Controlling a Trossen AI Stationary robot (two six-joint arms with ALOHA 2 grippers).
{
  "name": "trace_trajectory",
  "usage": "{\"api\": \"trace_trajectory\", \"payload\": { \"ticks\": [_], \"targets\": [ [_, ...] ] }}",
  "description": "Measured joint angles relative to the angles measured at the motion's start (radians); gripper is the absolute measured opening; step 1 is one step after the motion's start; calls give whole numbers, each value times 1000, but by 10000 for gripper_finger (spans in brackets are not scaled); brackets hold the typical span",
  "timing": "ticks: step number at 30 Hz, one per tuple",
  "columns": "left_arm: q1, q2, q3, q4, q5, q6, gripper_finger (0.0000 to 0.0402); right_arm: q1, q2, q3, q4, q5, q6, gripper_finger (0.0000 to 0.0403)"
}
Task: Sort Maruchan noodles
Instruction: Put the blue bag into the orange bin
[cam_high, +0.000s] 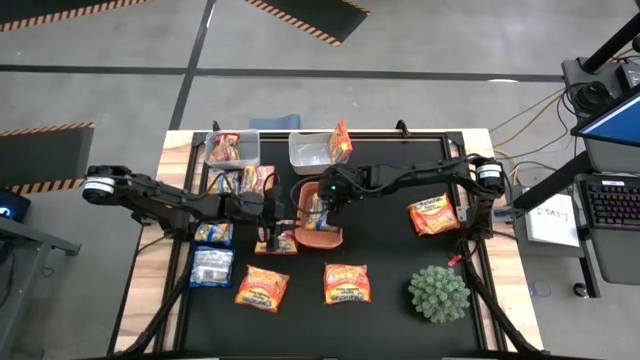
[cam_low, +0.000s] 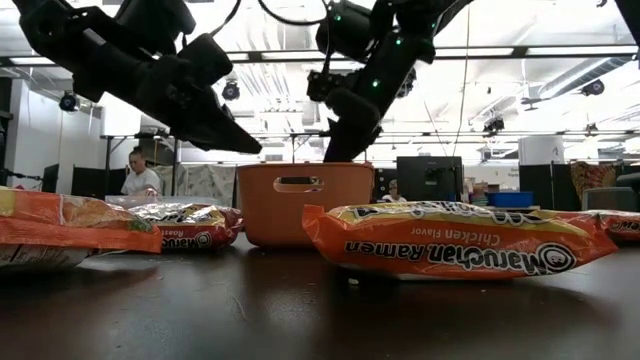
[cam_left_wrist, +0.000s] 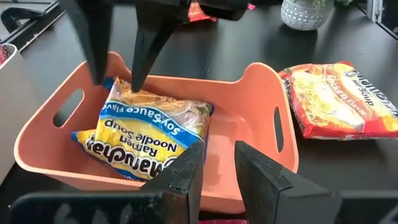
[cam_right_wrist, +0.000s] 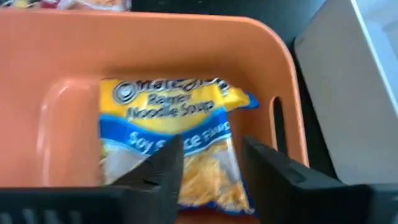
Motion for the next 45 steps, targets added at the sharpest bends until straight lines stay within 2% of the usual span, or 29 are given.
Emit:
{"api": "trace_trajectory", "payload": {
  "ticks": [6,9,12,15,19,27,31,35,38,42,45],
  "targets": [
    [0,0,-15,-1,-7,-1,75,-10,44,0,50,0,-26,226],
    [0,0,-24,-1,-8,-16,75,-22,57,-1,52,-1,-15,244],
    [0,0,-33,5,-9,-27,75,-28,72,0,55,1,-15,245],
    [0,0,-37,15,-10,-27,75,-29,89,0,56,-11,-15,227],
    [0,0,-38,36,-10,-27,75,-28,110,-1,62,-30,-16,181],
    [0,0,-31,109,-11,-24,75,-28,114,-1,63,-29,-19,24],
    [2,0,-24,188,-16,-17,75,-24,108,-1,61,-26,-27,10],
    [3,-2,-23,252,-88,-35,75,-8,92,-1,60,-9,-44,8],
    [6,-2,-23,264,-116,-45,75,15,70,-1,62,59,-75,8],
    [21,-2,-23,276,-116,-88,79,65,42,-1,62,207,-158,8],
    [28,-2,-23,276,-118,-103,96,92,37,-1,62,223,-190,8]
  ]
}}
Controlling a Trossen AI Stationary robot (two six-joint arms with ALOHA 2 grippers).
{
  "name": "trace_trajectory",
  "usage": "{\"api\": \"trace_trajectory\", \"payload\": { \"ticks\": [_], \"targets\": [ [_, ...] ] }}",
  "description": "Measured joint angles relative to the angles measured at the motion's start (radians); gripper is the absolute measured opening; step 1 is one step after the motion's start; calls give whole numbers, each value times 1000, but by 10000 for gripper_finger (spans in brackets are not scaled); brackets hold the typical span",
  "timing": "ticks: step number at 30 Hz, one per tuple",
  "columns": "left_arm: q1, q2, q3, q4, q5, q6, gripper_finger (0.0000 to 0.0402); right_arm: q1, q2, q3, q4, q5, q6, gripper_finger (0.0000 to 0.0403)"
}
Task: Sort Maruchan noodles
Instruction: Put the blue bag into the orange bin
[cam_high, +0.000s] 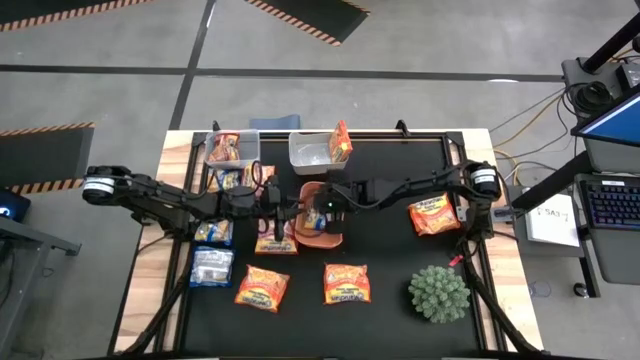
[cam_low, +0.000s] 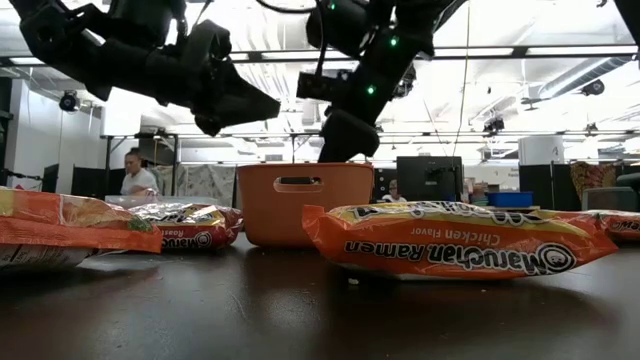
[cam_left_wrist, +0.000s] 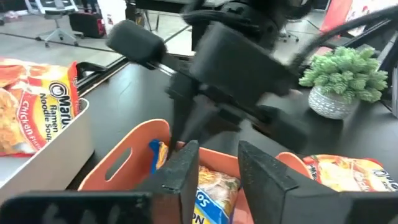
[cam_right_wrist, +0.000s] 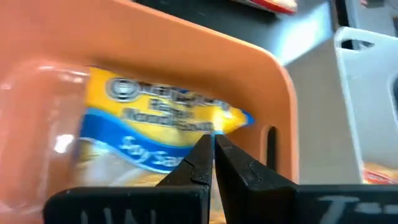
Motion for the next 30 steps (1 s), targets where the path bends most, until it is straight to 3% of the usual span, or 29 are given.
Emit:
{"api": "trace_trajectory", "payload": {
  "ticks": [5,14,18,25,30],
  "targets": [
    [-1,0,0,2,2,0,139,3,0,1,1,-38,77,9],
    [-12,6,-1,-141,3,-26,175,-58,-67,2,-13,-257,217,24],
    [-13,53,-9,-141,9,-37,166,-76,-76,2,-14,-268,264,73],
    [-13,171,-5,-43,70,-55,152,-77,-42,2,-10,-268,264,195],
    [-13,216,-6,23,89,-67,150,-82,1,-1,-9,-268,255,248]
  ]
}}
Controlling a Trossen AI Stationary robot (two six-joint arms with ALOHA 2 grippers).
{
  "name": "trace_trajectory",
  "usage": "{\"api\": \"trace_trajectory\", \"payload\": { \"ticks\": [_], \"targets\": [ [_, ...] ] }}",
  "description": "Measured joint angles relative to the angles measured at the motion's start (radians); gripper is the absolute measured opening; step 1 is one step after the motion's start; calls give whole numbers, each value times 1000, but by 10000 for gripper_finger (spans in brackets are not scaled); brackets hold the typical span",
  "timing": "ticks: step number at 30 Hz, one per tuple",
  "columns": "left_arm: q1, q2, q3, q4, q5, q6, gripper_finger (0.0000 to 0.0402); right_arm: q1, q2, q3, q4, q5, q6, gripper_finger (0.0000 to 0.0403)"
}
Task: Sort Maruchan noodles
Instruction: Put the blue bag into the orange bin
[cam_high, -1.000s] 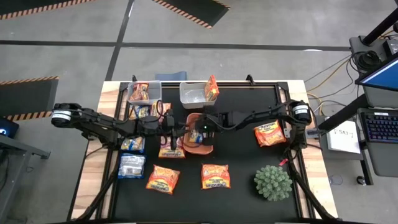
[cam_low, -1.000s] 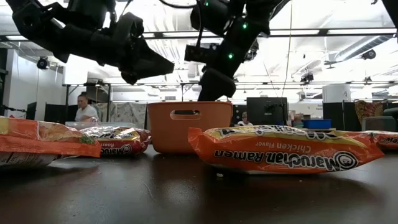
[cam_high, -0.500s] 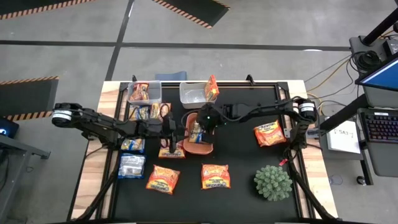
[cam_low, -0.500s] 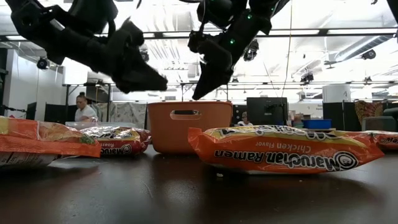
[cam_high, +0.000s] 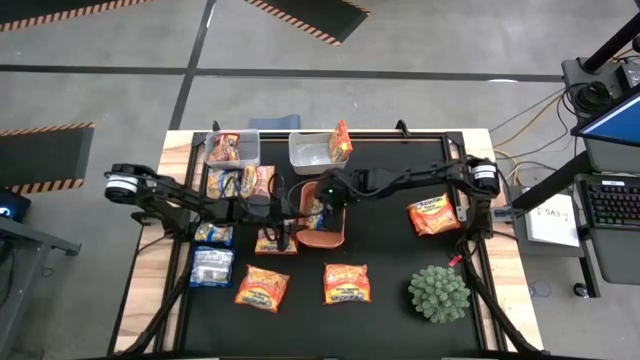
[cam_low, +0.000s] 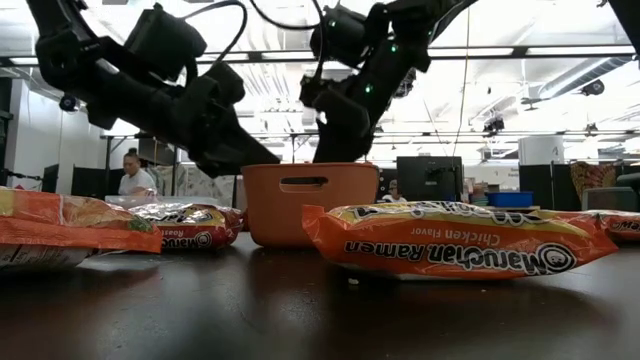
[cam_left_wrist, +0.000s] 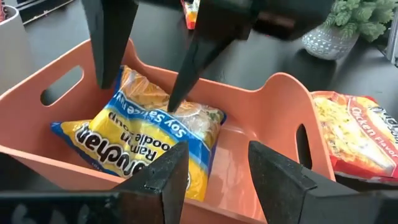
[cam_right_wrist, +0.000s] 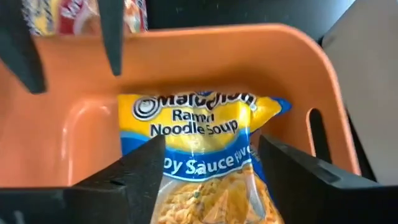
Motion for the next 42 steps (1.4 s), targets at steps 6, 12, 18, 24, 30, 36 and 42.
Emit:
{"api": "trace_trajectory", "payload": {
  "ticks": [6,12,18,24,30,36,42],
  "targets": [
    [0,4,0,-4,1,-2,150,-9,42,-1,4,4,2,264],
    [0,5,-1,-13,2,-3,150,-31,64,-6,5,23,-1,251],
    [0,6,-2,-13,3,-3,150,-45,108,-16,50,-61,-1,238],
    [0,6,-2,-6,3,-4,150,-45,129,-16,60,-75,-20,196],
    [-1,7,-3,3,3,-4,150,-48,119,-17,74,-118,-28,92],
    [-1,2,-5,14,3,14,150,-49,99,-19,77,-147,-33,17],
    [1,-76,-20,13,2,55,150,-45,36,-23,34,-146,-50,13]
  ]
}}
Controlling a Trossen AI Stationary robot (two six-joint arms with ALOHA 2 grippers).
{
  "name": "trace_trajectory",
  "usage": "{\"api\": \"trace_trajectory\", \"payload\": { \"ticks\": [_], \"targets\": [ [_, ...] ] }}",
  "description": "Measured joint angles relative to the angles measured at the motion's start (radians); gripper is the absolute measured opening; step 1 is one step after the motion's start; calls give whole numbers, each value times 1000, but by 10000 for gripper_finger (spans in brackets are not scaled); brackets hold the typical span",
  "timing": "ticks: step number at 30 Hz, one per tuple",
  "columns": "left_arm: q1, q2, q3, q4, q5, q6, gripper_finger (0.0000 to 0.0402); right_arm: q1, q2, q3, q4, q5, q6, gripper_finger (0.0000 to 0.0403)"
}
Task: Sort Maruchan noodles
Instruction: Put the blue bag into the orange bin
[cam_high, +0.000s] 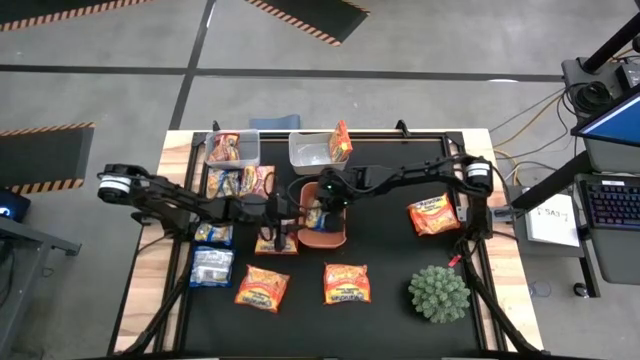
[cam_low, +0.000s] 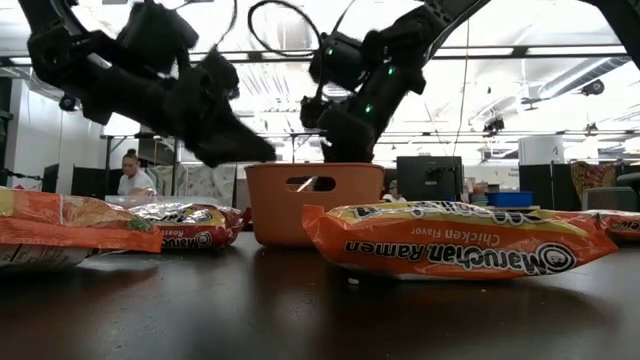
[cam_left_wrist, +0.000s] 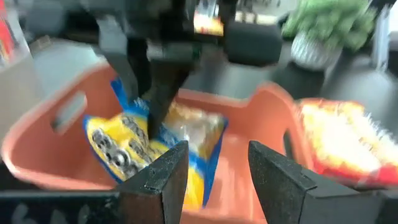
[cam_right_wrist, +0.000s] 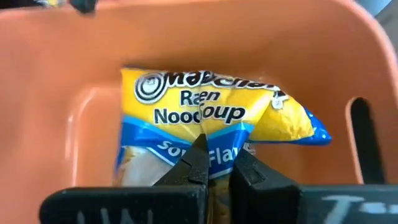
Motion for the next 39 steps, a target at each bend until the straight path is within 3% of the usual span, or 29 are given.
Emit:
{"api": "trace_trajectory", "payload": {
  "ticks": [5,8,11,16,20,25,33,39],
  "targets": [
    [1,-86,-10,2,-5,8,150,9,-55,0,-14,29,-24,12],
    [1,-102,-11,-6,-7,8,150,30,-78,0,-15,105,-56,11],
    [1,-95,-11,2,-11,2,150,64,-98,-2,-10,249,-133,11],
    [1,-80,-10,21,-29,-2,150,136,-87,-8,35,590,-299,11],
    [1,-67,-10,28,-33,2,150,170,-49,-34,117,648,-378,11],
    [1,-47,-10,29,-35,0,150,186,13,-38,142,793,-445,11],
    [1,-16,-8,29,-36,-6,150,186,42,-38,141,799,-435,18],
    [1,-17,-8,47,-36,-6,150,185,42,-38,139,775,-405,47]
  ]
}}
